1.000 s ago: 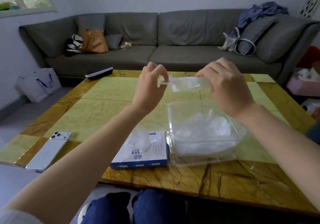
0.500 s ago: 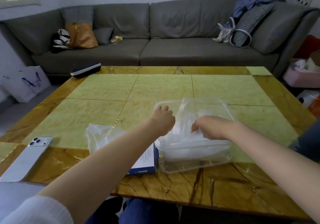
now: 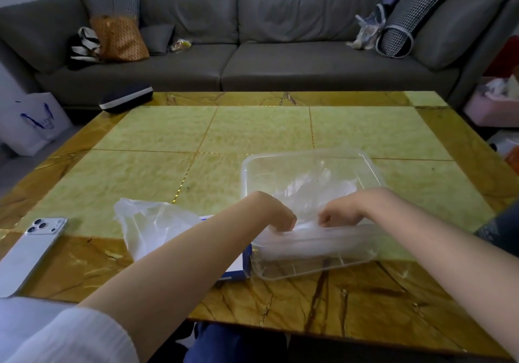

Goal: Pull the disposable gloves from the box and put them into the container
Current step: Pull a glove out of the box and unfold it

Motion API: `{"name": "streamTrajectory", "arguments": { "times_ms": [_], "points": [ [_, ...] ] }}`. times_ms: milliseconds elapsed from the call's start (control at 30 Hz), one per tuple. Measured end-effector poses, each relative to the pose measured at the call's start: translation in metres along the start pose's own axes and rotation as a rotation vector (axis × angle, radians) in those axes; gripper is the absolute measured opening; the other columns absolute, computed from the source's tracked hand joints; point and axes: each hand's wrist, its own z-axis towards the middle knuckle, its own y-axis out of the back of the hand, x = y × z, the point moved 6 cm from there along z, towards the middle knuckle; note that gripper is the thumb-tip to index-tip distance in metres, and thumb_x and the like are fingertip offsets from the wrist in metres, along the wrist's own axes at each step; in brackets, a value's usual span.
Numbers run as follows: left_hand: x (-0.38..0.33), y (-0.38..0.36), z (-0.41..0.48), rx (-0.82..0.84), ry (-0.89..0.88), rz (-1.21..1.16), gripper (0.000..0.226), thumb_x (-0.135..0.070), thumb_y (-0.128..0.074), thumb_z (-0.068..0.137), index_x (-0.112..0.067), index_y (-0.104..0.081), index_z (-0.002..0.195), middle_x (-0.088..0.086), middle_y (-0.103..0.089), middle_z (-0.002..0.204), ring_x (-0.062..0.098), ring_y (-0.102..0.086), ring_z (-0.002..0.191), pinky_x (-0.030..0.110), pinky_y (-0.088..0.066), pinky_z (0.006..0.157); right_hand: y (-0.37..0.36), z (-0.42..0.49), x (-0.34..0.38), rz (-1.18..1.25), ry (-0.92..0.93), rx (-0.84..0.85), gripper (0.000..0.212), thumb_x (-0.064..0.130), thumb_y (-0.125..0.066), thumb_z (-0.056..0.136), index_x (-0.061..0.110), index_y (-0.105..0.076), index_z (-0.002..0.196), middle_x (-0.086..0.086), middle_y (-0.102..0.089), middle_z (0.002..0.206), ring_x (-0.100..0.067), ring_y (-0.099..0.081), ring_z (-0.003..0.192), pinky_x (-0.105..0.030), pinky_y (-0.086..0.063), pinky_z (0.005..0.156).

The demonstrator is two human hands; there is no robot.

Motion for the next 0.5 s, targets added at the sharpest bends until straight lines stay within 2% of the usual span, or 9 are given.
{"name": "streamTrajectory", "arguments": {
  "times_ms": [67, 133, 200, 233, 333, 367, 400, 433, 500],
  "points": [
    [0.002, 0.0, -0.002, 0.027, 0.05, -0.031, 0.028, -0.015, -0.025, 0.103, -0.008, -0.039, 0.126, 0.01, -0.04, 0.103, 0.025, -0.035, 0.093, 0.03, -0.028, 0.078, 0.001, -0.001, -0.003, 0.002, -0.003, -0.006, 0.032, 0.027, -0.039, 0.1, 0.019, -0.056, 0.126, 0.001, -0.053, 0.13, -0.016, -0.048, 0.107, -0.031, -0.036, 0.1],
    [0.005, -0.002, -0.004, 0.059, 0.062, -0.016, 0.04, -0.018, -0.025, 0.102, -0.006, -0.034, 0.139, 0.011, -0.042, 0.127, 0.027, -0.041, 0.104, 0.031, -0.03, 0.084, 0.001, -0.003, -0.004, 0.043, -0.022, -0.013, 0.031, 0.033, -0.037, 0.101, 0.025, -0.056, 0.124, 0.003, -0.052, 0.125, -0.017, -0.048, 0.109, -0.029, -0.035, 0.097],
    [0.01, -0.004, -0.001, 0.066, 0.093, 0.019, 0.041, -0.023, -0.027, 0.1, -0.01, -0.039, 0.137, 0.009, -0.043, 0.133, 0.026, -0.044, 0.105, 0.032, -0.034, 0.086, 0.0, -0.004, -0.007, 0.05, -0.062, -0.022, 0.041, 0.039, -0.033, 0.101, 0.018, -0.054, 0.13, 0.0, -0.052, 0.131, -0.02, -0.048, 0.116, -0.031, -0.034, 0.1],
    [0.012, -0.005, -0.001, 0.071, 0.115, 0.016, 0.042, -0.026, -0.028, 0.098, -0.011, -0.041, 0.136, 0.008, -0.045, 0.131, 0.025, -0.046, 0.106, 0.032, -0.035, 0.086, -0.001, -0.004, -0.007, 0.04, -0.081, -0.016, 0.045, 0.041, -0.032, 0.101, 0.014, -0.054, 0.13, -0.002, -0.053, 0.129, -0.021, -0.049, 0.113, -0.031, -0.034, 0.098],
    [0.008, -0.006, -0.002, 0.061, 0.095, -0.003, 0.039, -0.022, -0.031, 0.098, -0.011, -0.047, 0.132, 0.008, -0.048, 0.133, 0.027, -0.05, 0.114, 0.035, -0.041, 0.095, 0.003, -0.01, -0.005, 0.026, -0.102, -0.066, 0.039, 0.042, -0.034, 0.101, 0.014, -0.06, 0.099, 0.002, -0.055, 0.092, -0.019, -0.049, 0.087, -0.027, -0.037, 0.078],
    [0.007, -0.003, -0.004, 0.027, 0.094, -0.019, 0.037, -0.019, -0.034, 0.098, -0.01, -0.049, 0.13, 0.008, -0.051, 0.131, 0.026, -0.052, 0.113, 0.036, -0.043, 0.096, 0.007, -0.014, -0.003, 0.06, -0.091, -0.126, 0.038, 0.04, -0.036, 0.101, 0.014, -0.062, 0.096, 0.002, -0.057, 0.092, -0.018, -0.053, 0.086, -0.027, -0.038, 0.075],
    [0.006, 0.003, -0.008, -0.035, 0.084, -0.039, 0.035, -0.018, -0.037, 0.098, -0.01, -0.05, 0.13, 0.008, -0.053, 0.131, 0.026, -0.053, 0.113, 0.036, -0.043, 0.097, 0.013, -0.019, -0.001, 0.118, -0.069, -0.203, 0.036, 0.038, -0.039, 0.1, 0.013, -0.065, 0.102, 0.001, -0.062, 0.101, -0.018, -0.056, 0.091, -0.027, -0.039, 0.078],
    [0.005, 0.01, -0.016, -0.12, 0.068, -0.077, 0.035, -0.02, -0.038, 0.099, -0.01, -0.051, 0.131, 0.008, -0.053, 0.131, 0.026, -0.053, 0.115, 0.036, -0.043, 0.097, 0.019, -0.025, 0.001, 0.168, -0.052, -0.29, 0.034, 0.035, -0.043, 0.1, 0.012, -0.065, 0.111, -0.002, -0.064, 0.112, -0.019, -0.057, 0.097, -0.028, -0.041, 0.082],
    [0.001, 0.028, -0.042, -0.336, 0.031, -0.173, 0.037, -0.026, -0.038, 0.101, -0.016, -0.047, 0.135, 0.007, -0.051, 0.135, 0.026, -0.051, 0.119, 0.036, -0.041, 0.098, 0.031, -0.038, 0.008, 0.196, -0.035, -0.452, 0.03, 0.031, -0.046, 0.099, 0.016, -0.064, 0.117, -0.003, -0.064, 0.119, -0.02, -0.058, 0.103, -0.03, -0.043, 0.087]
  ]
}}
